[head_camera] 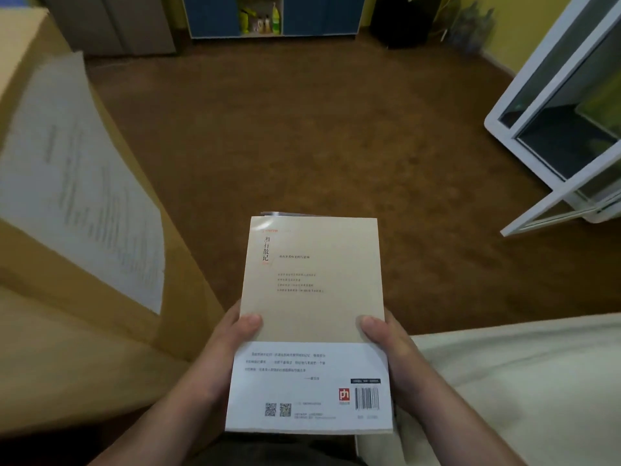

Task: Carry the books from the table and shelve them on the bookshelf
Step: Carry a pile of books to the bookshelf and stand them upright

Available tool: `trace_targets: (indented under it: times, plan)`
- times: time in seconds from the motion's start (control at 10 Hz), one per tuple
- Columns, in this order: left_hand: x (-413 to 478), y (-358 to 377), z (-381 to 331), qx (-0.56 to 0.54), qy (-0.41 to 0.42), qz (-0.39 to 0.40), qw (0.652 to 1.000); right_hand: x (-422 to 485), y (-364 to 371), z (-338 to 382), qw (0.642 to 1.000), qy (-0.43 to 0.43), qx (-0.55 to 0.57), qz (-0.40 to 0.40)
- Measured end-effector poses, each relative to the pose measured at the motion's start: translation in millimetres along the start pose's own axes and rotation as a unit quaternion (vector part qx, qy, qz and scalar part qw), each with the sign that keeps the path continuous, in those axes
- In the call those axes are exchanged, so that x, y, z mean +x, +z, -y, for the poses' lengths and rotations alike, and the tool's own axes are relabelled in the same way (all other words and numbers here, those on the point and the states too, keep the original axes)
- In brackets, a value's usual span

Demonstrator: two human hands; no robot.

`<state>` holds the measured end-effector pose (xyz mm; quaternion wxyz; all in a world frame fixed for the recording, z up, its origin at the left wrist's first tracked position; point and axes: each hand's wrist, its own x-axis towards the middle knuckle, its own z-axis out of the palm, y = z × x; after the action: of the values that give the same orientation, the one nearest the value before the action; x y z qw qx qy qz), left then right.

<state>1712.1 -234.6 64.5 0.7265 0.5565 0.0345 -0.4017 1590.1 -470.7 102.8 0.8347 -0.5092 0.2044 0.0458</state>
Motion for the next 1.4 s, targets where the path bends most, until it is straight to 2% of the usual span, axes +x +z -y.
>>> trace_targets:
  times: [0.1,0.3,0.4,0.6,0.8,0.9,1.1,1.4]
  plan:
    - [53.1,-10.4,-33.9,0.012,0.016,0.054,0.998,49.9,5.2,30.2,0.996,0.031,-0.08,-0.035]
    - [98.5,-1.0,-85.0,0.009,0.024,-0.014,1.0,129.4,0.1,63.1,0.996,0.06,-0.067,-0.022]
    - [116.0,0.5,-101.6,-0.017,0.026,-0.018,0.999,173.5,-5.1,79.3,0.995,0.067,-0.079,0.006]
    - [175.9,3.8,-141.1,-0.067,0.045,-0.077,0.994,281.4,-15.8,121.2,0.986,0.083,-0.125,0.066]
    - [244.5,6.5,-186.2,-0.172,0.09,-0.101,0.976,387.3,-11.3,172.9,0.97,0.116,-0.159,0.142]
    - [273.7,0.9,-207.6,-0.165,0.105,-0.104,0.975,433.7,-6.6,192.5,0.963,0.123,-0.167,0.173]
    - [315.4,-20.5,-241.6,-0.174,0.083,-0.138,0.972,517.9,13.5,213.8,0.942,0.159,-0.187,0.23]
    - [389.1,-93.8,-314.6,-0.19,0.165,-0.228,0.941,667.4,94.6,234.2,0.92,0.158,-0.206,0.295]
